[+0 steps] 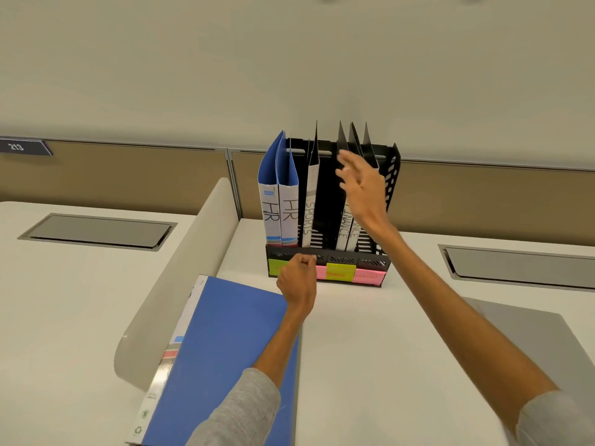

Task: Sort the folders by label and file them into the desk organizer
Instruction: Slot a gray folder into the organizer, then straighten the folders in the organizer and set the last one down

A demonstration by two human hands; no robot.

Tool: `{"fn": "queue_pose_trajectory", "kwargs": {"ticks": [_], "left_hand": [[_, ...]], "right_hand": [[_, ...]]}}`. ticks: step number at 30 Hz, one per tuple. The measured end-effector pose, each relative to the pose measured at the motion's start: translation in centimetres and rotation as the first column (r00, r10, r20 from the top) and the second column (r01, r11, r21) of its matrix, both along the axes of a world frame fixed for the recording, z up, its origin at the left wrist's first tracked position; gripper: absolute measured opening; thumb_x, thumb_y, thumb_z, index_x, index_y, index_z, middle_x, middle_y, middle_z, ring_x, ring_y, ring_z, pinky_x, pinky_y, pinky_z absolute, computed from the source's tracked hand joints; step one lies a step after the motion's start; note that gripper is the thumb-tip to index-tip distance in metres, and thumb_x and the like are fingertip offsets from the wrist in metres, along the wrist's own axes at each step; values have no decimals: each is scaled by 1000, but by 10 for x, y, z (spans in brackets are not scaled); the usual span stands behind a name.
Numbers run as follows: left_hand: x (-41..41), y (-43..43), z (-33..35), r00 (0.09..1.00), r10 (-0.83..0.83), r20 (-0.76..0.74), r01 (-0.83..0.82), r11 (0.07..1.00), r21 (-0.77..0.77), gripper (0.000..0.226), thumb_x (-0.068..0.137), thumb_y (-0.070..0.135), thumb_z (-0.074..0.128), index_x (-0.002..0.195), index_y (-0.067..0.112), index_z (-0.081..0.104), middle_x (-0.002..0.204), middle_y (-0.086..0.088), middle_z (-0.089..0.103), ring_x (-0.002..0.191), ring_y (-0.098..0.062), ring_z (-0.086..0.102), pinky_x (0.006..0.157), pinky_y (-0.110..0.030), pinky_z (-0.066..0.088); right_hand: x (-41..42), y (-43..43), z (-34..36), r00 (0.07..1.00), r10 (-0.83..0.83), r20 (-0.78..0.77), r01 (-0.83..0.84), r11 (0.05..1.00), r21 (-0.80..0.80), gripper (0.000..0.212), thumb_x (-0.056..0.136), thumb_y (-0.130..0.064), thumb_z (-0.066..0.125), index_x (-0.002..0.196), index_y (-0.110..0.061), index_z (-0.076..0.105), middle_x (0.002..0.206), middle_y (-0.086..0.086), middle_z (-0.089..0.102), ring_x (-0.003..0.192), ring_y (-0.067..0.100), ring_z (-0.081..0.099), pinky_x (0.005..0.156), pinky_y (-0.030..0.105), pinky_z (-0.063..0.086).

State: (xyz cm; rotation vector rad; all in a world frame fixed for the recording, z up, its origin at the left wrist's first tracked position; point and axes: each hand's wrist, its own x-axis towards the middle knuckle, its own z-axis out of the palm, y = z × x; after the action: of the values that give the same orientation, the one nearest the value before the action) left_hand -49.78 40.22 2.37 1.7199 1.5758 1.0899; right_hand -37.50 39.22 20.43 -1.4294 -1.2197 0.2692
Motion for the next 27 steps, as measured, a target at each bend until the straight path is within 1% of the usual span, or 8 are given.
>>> {"fn": "queue_pose_trajectory", "kwargs": {"ticks": [2, 6, 11, 14, 20, 23, 25, 27], "left_hand": [[6, -18, -3, 999, -22, -36, 21, 1000, -14, 29, 90, 40, 64, 74, 16, 63, 65, 5, 64, 62, -12, 55, 57, -25, 36], [26, -60, -7, 995, -96, -23, 95, 995, -25, 42, 88, 40, 65, 57, 17, 46, 52, 2, 56, 53, -16, 50, 48, -24, 30], [59, -112, -8, 982, -184, -28, 184, 983, -6, 46, 92, 41, 60, 57, 19, 41, 48, 9, 42, 45, -11, 38, 48, -25, 26], [81, -140, -12, 962, -261, -76, 257, 965, -57, 42, 94, 41, 54, 60, 18, 47, 53, 5, 50, 56, -22, 53, 55, -28, 32], [123, -201, -25, 902, -418, -109, 389, 895, -216, 30, 91, 45, 55, 99, 18, 65, 82, 0, 72, 86, -24, 67, 75, -31, 43], [145, -227, -34, 848, -505, -160, 430, 833, -349, 54, 85, 55, 60, 119, 13, 57, 104, -6, 70, 105, -28, 62, 85, -34, 43], [161, -245, -39, 801, -564, -201, 450, 789, -419, 69, 81, 63, 62, 122, 8, 55, 115, -10, 66, 110, -31, 60, 86, -35, 43], [175, -262, -43, 752, -615, -237, 466, 751, -468, 70, 77, 68, 63, 109, 6, 58, 110, -10, 67, 103, -32, 62, 77, -33, 44]], "right_hand": [[7, -24, -11, 983, -155, -93, 166, 979, 117, 26, 100, -15, 48, 117, -11, 68, 105, 2, 72, 98, 16, 71, 80, 36, 61], [32, -71, -39, 952, -282, -123, 291, 954, 67, 24, 97, -14, 49, 103, -13, 72, 83, 3, 75, 79, 11, 73, 76, 38, 61], [74, -132, -77, 916, -401, -11, 399, 915, -62, 24, 96, -12, 49, 101, -12, 73, 86, 2, 75, 77, 5, 71, 74, 26, 60], [104, -171, -100, 884, -464, 56, 466, 866, -181, 26, 93, -9, 47, 99, -13, 72, 90, 5, 76, 77, 4, 68, 68, 11, 49], [165, -259, -157, 841, -532, 96, 497, 689, -527, 34, 94, -12, 44, 125, -11, 60, 114, 13, 68, 100, 28, 62, 85, 28, 44], [186, -298, -180, 849, -520, 93, 448, 615, -649, 41, 95, -13, 46, 135, -8, 51, 123, 18, 63, 114, 35, 58, 96, 38, 44], [196, -320, -192, 850, -516, 106, 435, 573, -695, 43, 95, -13, 46, 138, -8, 48, 128, 18, 60, 118, 35, 56, 101, 40, 42], [202, -339, -202, 848, -516, 118, 428, 535, -728, 44, 96, -12, 46, 140, -8, 46, 136, 17, 55, 124, 35, 52, 105, 41, 40]]}}
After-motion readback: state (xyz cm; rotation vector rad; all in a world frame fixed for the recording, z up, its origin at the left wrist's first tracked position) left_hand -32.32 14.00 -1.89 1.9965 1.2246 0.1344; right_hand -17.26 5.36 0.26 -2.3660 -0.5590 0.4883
